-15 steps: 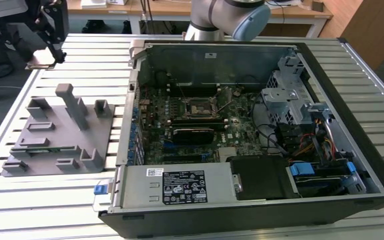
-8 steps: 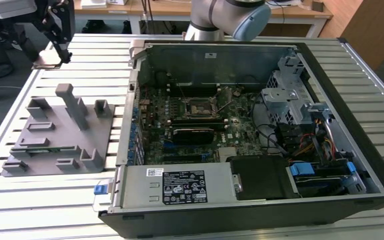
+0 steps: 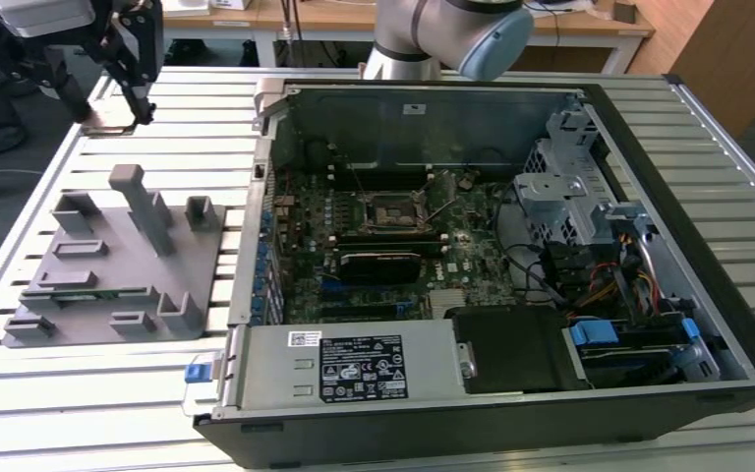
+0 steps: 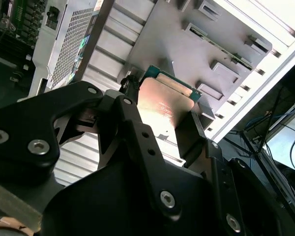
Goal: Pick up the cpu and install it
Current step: 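Pick up the cpu and move it towards the insertion slot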
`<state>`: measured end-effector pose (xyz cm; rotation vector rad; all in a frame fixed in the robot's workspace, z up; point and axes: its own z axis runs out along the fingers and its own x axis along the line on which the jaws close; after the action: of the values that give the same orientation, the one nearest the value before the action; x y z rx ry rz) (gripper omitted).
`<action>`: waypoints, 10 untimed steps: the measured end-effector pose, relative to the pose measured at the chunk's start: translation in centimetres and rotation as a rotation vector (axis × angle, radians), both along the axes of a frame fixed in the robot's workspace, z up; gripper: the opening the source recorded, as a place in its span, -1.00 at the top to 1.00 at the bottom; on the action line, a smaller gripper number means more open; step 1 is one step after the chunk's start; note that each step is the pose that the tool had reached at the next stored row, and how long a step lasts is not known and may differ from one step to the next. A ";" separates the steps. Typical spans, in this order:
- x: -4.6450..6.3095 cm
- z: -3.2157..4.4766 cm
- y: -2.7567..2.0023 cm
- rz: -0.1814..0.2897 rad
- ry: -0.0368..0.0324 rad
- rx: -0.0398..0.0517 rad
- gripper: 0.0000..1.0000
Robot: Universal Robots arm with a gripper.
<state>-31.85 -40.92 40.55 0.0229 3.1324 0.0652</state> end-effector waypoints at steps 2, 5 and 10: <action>0.3 0.00 0.00 0.000 0.0000 0.0000 -0.08; 0.8 0.00 0.00 0.000 0.0001 0.0000 -0.08; 1.7 0.00 0.00 0.000 0.0000 0.0000 -0.08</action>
<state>-30.19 -40.92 40.54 0.0229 3.1324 0.0652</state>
